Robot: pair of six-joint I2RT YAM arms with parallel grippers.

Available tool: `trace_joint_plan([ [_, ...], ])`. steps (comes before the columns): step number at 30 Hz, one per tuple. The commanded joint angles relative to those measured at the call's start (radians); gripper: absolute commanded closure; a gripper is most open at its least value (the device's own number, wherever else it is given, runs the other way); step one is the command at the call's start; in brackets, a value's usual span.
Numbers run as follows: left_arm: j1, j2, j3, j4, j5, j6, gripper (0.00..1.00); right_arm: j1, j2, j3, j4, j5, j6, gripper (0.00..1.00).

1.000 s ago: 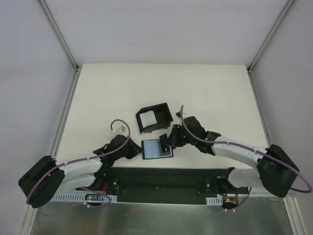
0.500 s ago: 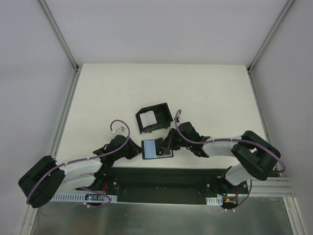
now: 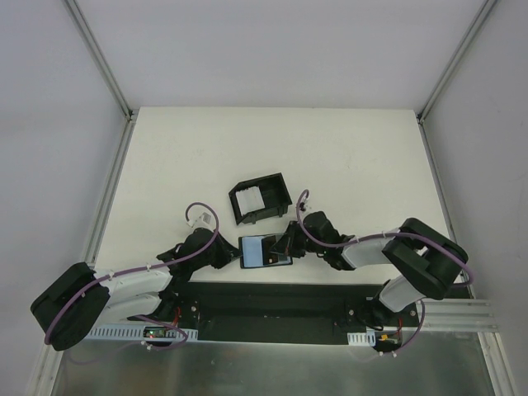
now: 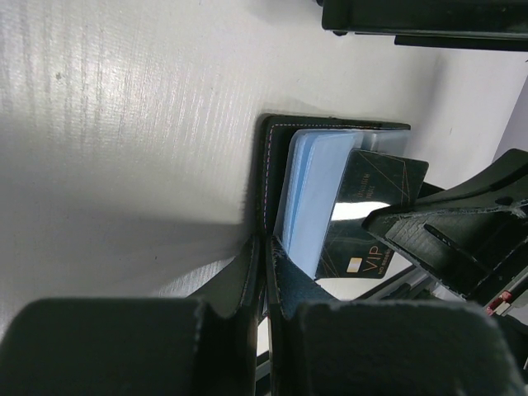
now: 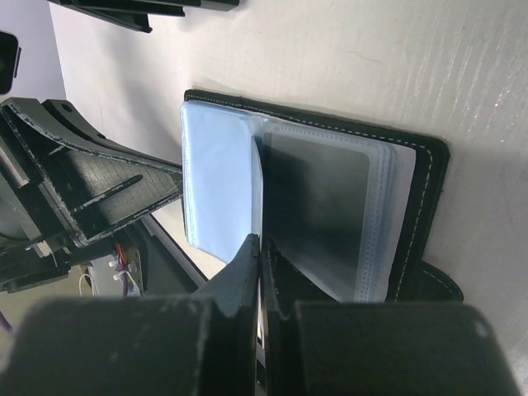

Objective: Put the credit cards into the card holder
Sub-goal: Insert the credit card into the card holder.

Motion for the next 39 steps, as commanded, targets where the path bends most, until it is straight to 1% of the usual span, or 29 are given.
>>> trace_joint_plan([
  [1, 0.006, -0.002, -0.021, -0.033, -0.001, 0.000, 1.00, 0.002, 0.049, -0.008, 0.022, 0.014, -0.006, 0.99],
  [7, 0.006, 0.007, -0.015, -0.033, 0.002, 0.008, 1.00, 0.002, 0.118, 0.027, 0.049, -0.008, -0.004, 0.99],
  [16, 0.008, 0.007, -0.015, -0.035, 0.002, 0.008, 1.00, -0.019, 0.109, 0.008, 0.062, 0.006, 0.014, 0.99],
  [18, 0.008, 0.007, -0.013, -0.037, 0.002, 0.011, 1.00, -0.019, 0.118, 0.005, 0.069, -0.011, 0.025, 0.99],
  [25, 0.006, 0.022, 0.000, -0.037, 0.029, 0.015, 1.00, 0.047, 0.187, 0.036, 0.150, -0.055, 0.082, 0.97],
  [28, 0.006, 0.027, 0.008, -0.040, 0.033, 0.021, 1.00, 0.048, 0.191, 0.053, 0.151, -0.051, 0.082, 0.90],
  [31, 0.006, 0.030, 0.014, -0.046, 0.036, 0.023, 1.00, 0.033, 0.132, 0.035, 0.109, -0.011, 0.059, 0.76],
  [33, 0.006, 0.024, 0.014, -0.053, 0.035, 0.021, 1.00, 0.030, 0.073, 0.042, 0.011, 0.024, 0.017, 0.66],
  [35, 0.008, 0.022, 0.014, -0.058, 0.033, 0.023, 1.00, 0.032, 0.016, 0.067, -0.137, 0.067, -0.035, 0.59],
  [37, 0.008, 0.024, 0.016, -0.058, 0.033, 0.023, 1.00, 0.038, -0.027, 0.099, -0.268, 0.115, -0.076, 0.56],
  [39, 0.008, 0.032, 0.020, -0.060, 0.033, 0.024, 1.00, 0.048, -0.038, 0.128, -0.345, 0.141, -0.096, 0.55],
])
